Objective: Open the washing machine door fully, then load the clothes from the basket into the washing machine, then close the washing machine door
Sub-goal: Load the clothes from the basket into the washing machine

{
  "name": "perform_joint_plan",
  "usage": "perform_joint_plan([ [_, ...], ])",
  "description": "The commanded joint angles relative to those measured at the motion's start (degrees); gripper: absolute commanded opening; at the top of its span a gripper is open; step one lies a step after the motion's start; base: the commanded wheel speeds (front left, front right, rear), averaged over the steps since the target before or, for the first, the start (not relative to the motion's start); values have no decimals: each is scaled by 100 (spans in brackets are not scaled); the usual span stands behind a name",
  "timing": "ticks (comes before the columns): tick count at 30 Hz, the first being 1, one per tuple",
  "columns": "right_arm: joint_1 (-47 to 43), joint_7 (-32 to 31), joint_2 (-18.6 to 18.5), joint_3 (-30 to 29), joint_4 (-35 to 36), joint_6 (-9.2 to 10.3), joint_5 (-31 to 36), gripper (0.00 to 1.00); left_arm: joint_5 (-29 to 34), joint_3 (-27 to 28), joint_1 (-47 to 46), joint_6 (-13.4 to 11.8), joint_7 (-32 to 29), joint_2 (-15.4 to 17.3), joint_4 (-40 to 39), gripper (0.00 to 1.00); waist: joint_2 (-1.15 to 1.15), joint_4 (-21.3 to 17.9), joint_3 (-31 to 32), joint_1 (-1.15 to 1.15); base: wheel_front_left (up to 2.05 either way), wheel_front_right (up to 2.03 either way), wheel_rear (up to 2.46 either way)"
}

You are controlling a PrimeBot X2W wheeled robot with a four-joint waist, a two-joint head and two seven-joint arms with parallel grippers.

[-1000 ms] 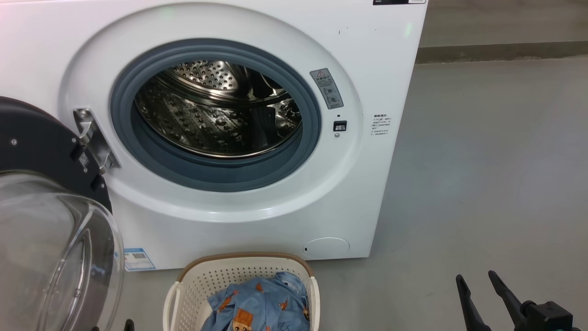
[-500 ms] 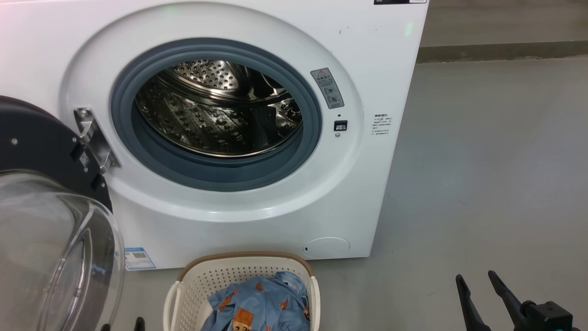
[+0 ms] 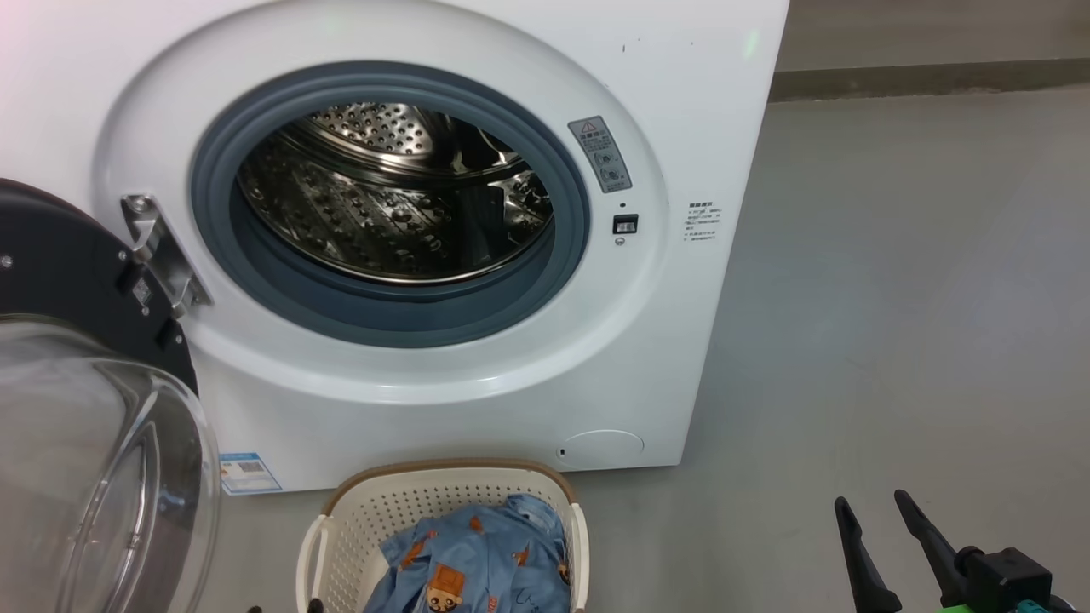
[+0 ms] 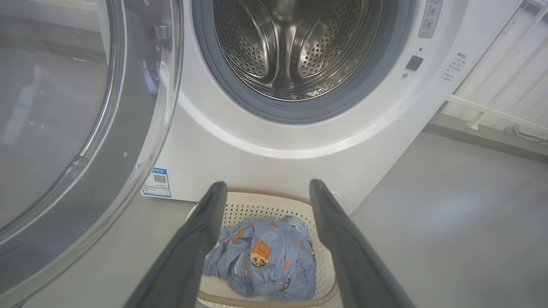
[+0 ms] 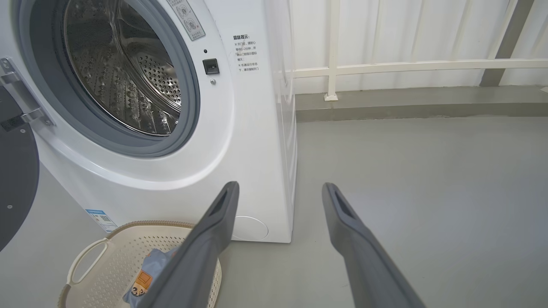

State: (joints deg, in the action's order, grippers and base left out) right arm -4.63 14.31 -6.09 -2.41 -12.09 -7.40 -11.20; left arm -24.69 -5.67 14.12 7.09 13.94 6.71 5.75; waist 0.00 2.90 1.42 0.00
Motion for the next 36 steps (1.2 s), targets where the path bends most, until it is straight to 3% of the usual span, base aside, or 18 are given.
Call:
perform_joint_plan([
  [1,228,69,-50,166,133,-9,32,100,-11,133,-230,20,-4,43,-66,100,0,-41,-41,0,0,0,0],
  [8,287,69,18,232,168,-9,75,100,-21,-143,-444,26,-97,47,234,100,0,-260,-291,0,0,0,0],
  [16,645,69,170,461,377,-9,240,100,6,-405,-1061,34,-56,197,635,100,0,-690,-984,0,0,0,0],
  [36,1586,69,320,1095,1073,-9,221,100,-852,-1234,-3051,39,-176,779,2288,100,0,-1455,-2765,0,0,0,0],
])
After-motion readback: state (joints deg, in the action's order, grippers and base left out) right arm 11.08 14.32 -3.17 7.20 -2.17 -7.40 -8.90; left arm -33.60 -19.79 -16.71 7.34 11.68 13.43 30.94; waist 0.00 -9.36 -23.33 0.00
